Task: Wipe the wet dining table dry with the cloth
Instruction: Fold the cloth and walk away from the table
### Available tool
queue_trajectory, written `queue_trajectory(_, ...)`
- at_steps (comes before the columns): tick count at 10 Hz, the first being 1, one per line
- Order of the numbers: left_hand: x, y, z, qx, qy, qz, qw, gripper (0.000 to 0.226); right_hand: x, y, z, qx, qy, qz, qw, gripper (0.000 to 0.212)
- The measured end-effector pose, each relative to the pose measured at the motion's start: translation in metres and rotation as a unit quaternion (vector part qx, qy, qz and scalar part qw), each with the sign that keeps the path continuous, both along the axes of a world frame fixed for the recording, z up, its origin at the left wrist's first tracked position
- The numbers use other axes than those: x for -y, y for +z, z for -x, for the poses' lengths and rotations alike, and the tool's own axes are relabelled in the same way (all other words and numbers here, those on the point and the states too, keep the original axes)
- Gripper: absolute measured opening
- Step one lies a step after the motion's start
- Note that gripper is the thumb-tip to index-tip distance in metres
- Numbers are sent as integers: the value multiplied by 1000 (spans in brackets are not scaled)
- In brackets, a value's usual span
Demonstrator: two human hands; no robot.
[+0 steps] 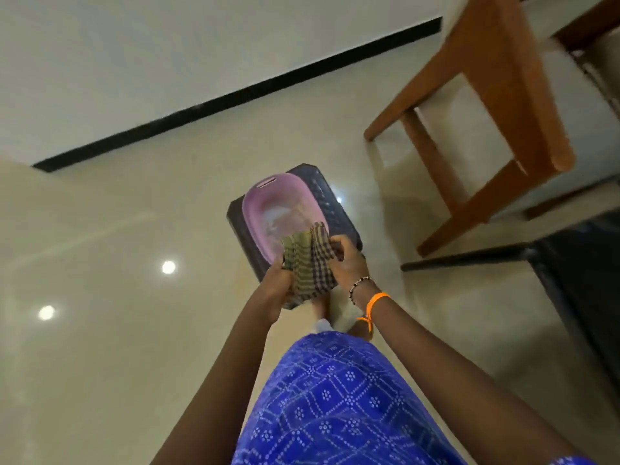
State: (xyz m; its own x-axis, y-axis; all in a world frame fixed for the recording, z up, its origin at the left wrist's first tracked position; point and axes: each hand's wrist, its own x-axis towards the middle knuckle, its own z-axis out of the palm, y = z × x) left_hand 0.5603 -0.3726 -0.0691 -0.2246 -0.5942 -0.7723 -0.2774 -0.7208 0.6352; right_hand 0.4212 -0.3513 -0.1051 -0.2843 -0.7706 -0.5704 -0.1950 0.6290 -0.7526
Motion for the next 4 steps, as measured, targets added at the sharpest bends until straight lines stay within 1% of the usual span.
queue_trajectory(1, 27, -18, -6, -3, 37, 7, 999, 42, 40, -18, -14, -36, 72, -18, 997, 32)
queue_trajectory(2, 57, -38, -8, 4, 68, 0, 998, 39, 76, -33, -24, -63, 123, -48, 989, 39)
queue_trajectory(3, 80, -59, -10, 17, 60, 1, 998, 41, 101, -51, -30, -79, 141, -61, 985, 42)
queue_trajectory(4, 93, -68, -12, 11, 30, -3, 999, 45, 111, -62, -32, -73, 168, -72, 980, 46)
